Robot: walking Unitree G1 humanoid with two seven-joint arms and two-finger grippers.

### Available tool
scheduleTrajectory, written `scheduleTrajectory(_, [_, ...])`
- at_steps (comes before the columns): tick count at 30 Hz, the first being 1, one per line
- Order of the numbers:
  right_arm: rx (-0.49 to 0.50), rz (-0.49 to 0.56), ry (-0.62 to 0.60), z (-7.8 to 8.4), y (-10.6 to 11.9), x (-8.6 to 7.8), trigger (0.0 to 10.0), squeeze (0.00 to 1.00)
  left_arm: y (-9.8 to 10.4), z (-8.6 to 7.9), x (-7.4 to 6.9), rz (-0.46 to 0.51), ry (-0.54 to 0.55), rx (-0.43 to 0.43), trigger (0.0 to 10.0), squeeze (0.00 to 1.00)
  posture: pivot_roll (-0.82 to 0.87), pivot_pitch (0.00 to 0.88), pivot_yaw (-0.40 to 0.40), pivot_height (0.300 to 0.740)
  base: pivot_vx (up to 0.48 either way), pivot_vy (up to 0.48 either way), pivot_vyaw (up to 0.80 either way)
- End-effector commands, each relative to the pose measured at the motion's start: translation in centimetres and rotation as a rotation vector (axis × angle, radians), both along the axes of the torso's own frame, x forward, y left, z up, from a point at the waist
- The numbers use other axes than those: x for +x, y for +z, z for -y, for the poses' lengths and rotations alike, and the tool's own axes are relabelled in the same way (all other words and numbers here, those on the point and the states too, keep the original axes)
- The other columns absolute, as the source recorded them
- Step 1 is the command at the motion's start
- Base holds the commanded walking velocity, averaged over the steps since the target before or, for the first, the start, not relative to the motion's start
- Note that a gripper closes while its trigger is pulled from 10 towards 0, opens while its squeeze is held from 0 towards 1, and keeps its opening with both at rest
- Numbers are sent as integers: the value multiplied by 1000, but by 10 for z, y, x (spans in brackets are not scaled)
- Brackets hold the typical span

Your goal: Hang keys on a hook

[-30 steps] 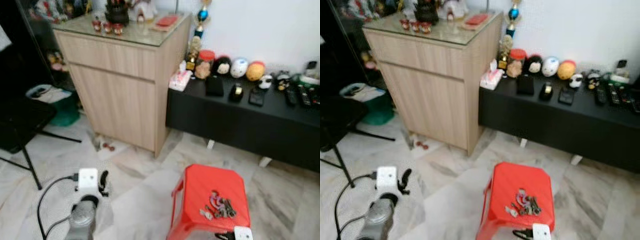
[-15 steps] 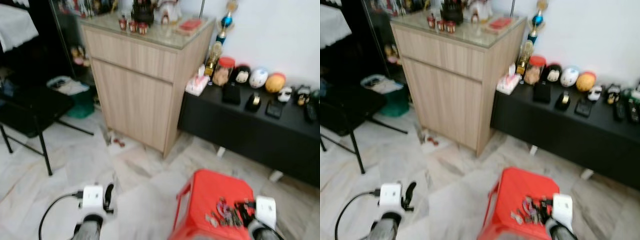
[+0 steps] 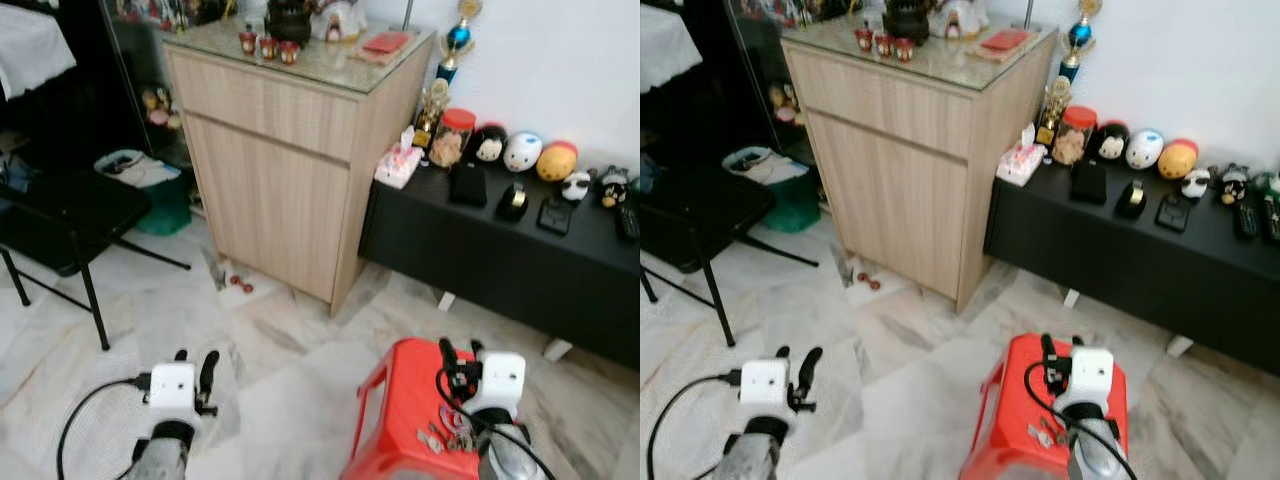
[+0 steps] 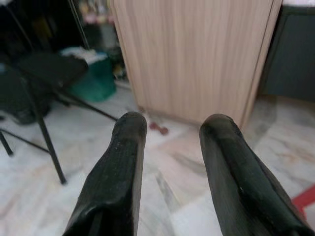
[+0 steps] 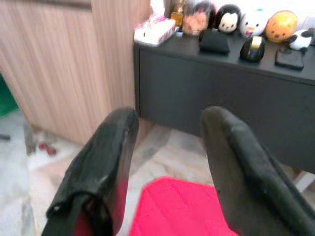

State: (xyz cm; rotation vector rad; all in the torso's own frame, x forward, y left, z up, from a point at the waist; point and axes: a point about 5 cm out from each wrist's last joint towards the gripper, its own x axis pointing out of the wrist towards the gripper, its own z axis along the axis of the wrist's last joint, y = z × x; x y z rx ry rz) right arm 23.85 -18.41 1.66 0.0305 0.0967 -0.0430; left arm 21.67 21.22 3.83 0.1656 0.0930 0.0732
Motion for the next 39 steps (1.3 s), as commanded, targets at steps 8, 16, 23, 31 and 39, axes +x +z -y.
scheduleTrajectory(8, [36, 74, -30, -18, 15, -1, 10000, 0, 11, -12, 7, -17, -90, 31, 10000, 0, -42, 0, 77, 740, 0, 0, 0])
scheduleTrajectory(16, [0, 36, -38, -6, 17, -4, 10000, 0, 16, -21, 15, -7, -55, 21, 10000, 0, -44, 0, 49, 740, 0, 0, 0])
scheduleTrajectory(23, [-33, 36, -56, 7, 24, 10, 10000, 0, 15, -18, 14, 8, -25, -2, 10000, 0, -23, 0, -2, 740, 0, 0, 0])
scheduleTrajectory(31, [-47, 6, -16, 10, 27, 19, 10000, 0, 15, -18, 14, 26, 22, -18, 10000, 0, 4, 0, -46, 740, 0, 0, 0])
scheduleTrajectory(39, [-32, 21, -34, 12, 35, 27, 10000, 0, 17, -17, 16, 36, 32, -43, 10000, 0, -14, 0, -32, 710, 0, 0, 0])
